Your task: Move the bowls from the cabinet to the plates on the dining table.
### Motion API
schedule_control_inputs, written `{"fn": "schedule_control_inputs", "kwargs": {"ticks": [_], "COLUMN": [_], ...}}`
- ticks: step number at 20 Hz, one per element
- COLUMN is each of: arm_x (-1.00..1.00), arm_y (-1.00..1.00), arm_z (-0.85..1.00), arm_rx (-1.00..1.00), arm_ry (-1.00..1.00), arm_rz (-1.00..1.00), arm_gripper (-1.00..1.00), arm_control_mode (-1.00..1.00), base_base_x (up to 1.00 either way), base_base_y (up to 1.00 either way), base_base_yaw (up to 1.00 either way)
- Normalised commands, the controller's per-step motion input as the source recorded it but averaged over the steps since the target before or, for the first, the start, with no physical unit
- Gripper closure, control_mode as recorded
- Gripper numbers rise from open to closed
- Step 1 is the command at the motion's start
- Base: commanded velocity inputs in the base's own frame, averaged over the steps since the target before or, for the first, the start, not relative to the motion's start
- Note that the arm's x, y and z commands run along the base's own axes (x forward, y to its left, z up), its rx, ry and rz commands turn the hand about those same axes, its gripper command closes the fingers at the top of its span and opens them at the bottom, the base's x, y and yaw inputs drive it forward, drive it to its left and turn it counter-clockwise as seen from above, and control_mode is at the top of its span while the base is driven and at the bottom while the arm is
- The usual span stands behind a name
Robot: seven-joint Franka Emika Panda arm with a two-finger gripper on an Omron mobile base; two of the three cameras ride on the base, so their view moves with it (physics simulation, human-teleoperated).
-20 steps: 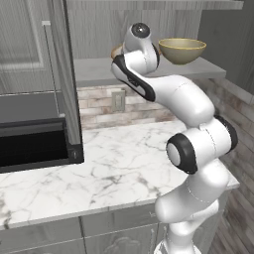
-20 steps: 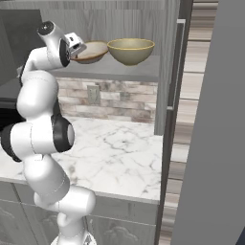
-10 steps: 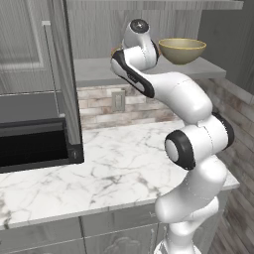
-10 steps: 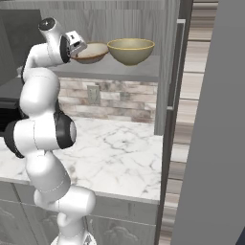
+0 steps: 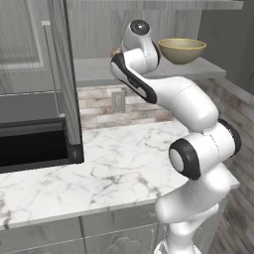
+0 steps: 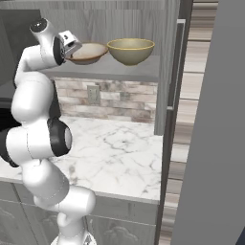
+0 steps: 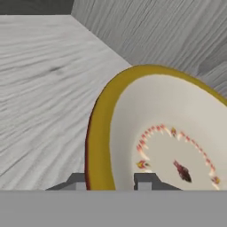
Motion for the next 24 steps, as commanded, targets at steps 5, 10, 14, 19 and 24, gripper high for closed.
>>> {"fn": "schedule_control_inputs", "kwargs": {"ticks": [5,10,14,19,24], "arm_x": [-0.56,-0.64,-0.63,-0.6,-0.51], "arm_y": [0.01,0.0,0.0,-0.07,-0.18], "arm_z": [0.0,0.24,0.4,0.35,0.15], "arm_rx": [-0.01,0.0,0.04,0.05,0.02], "arm_ry": [-0.12,-0.03,0.0,0.02,0.0], "arm_rz": [0.01,0.0,0.0,0.0,0.0], "arm_gripper": [1.0,1.0,1.0,1.0,1.0], "arm_control_mode": [-1.0,-1.0,-1.0,-1.0,-1.0], "base_base_x": [0.0,0.0,0.0,0.0,0.0], "base_base_y": [0.0,0.0,0.0,0.0,0.0], "base_base_yaw": [0.0,0.0,0.0,0.0,0.0]}}
